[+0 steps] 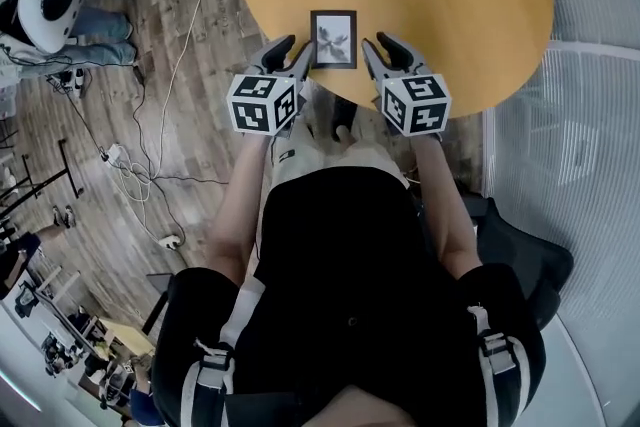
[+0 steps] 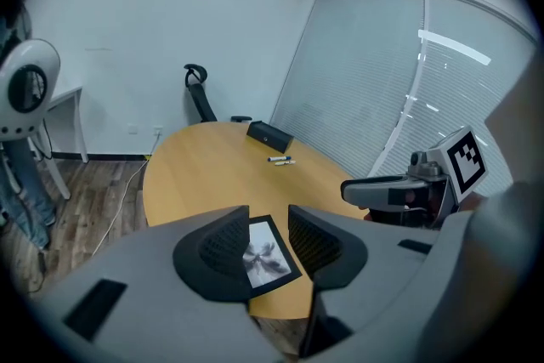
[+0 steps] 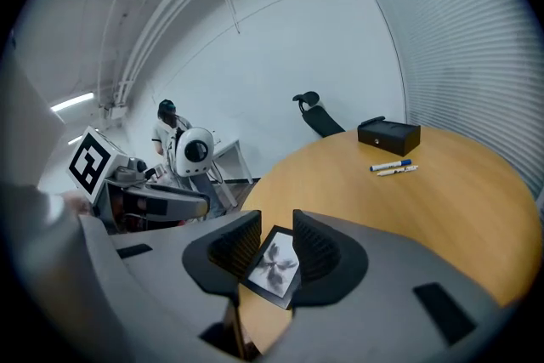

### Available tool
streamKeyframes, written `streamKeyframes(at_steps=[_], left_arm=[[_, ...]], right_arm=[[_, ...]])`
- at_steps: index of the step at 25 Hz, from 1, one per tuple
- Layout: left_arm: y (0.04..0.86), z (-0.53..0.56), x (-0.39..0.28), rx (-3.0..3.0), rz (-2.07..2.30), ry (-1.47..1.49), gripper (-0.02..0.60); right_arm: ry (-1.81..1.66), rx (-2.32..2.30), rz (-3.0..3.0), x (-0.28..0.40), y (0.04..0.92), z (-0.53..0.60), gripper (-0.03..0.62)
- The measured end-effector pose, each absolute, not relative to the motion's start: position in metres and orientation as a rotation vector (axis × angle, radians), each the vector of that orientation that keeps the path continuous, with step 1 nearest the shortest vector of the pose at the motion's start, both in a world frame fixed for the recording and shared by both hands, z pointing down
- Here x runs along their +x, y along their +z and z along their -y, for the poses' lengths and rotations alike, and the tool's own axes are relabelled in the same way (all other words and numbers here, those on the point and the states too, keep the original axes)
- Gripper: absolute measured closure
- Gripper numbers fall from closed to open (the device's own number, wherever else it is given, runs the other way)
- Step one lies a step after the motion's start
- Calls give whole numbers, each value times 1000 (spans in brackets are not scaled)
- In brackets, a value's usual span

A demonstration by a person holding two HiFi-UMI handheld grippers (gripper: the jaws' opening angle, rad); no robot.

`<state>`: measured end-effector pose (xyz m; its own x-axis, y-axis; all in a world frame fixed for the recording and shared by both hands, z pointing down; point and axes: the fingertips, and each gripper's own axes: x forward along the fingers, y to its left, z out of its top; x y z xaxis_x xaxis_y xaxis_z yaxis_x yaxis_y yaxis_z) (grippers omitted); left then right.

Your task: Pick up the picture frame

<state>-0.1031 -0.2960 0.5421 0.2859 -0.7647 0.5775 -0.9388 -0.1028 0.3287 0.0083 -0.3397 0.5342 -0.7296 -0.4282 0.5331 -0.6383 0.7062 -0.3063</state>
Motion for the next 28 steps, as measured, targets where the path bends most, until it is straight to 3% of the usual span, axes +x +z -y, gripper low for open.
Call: streamKeyframes(at_steps=[20,28], left_arm=[[721,293,-88,1669,1392,464,433],[737,292,-90,1612,1422,442,433]], right_arm=[[863,840,2207,5,706,329,470],[879,848,2154,-3,731,325,470]])
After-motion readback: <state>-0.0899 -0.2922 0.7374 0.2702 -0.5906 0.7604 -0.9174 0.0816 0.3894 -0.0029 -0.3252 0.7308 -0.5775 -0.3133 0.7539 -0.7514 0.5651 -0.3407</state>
